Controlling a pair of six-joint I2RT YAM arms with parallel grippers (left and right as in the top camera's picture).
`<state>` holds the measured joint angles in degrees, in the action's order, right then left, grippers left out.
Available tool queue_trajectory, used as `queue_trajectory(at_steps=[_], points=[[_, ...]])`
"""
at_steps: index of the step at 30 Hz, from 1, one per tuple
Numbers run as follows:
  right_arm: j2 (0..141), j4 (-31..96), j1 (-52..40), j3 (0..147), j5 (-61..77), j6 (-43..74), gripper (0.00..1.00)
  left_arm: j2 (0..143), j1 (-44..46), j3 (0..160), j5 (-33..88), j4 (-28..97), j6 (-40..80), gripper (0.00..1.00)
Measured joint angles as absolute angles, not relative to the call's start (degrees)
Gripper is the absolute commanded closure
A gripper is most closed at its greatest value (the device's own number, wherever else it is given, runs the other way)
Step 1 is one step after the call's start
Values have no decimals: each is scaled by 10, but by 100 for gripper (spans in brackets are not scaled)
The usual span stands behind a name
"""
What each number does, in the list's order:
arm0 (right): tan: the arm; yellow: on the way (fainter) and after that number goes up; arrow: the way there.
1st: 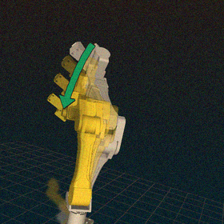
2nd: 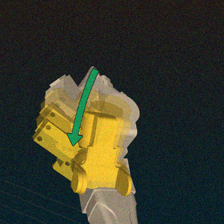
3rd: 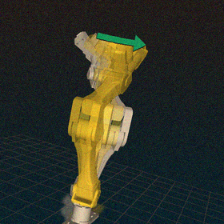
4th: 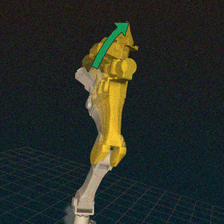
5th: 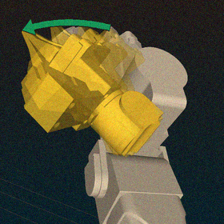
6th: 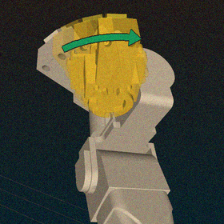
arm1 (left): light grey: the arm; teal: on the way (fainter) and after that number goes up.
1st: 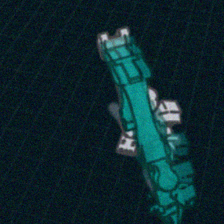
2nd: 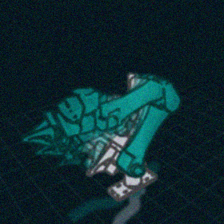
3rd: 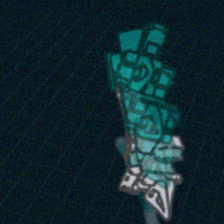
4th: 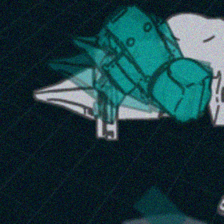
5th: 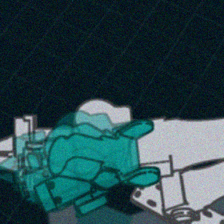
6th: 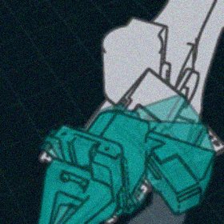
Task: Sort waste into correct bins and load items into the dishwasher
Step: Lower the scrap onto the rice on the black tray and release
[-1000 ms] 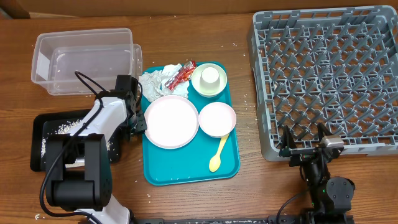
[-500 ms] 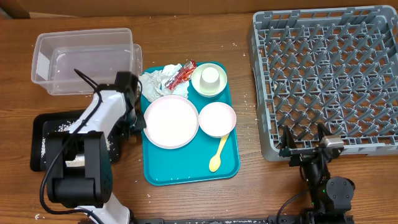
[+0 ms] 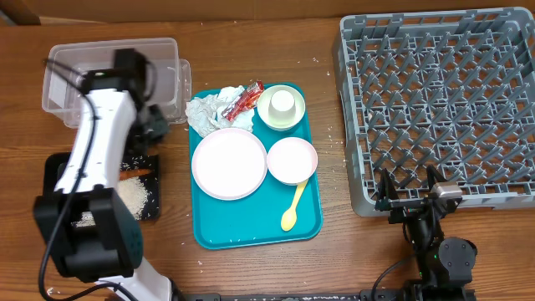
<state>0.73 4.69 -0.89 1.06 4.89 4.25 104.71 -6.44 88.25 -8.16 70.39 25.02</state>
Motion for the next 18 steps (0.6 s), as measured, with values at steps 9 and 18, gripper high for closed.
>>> queue_trajectory(at_steps=[9,18], points=[[7,47,-9,11,49,42,0,1047,-179,860,-81,714,287,49],[7,47,-9,11,49,43,0,1047,-177,806,-48,712,298,37]])
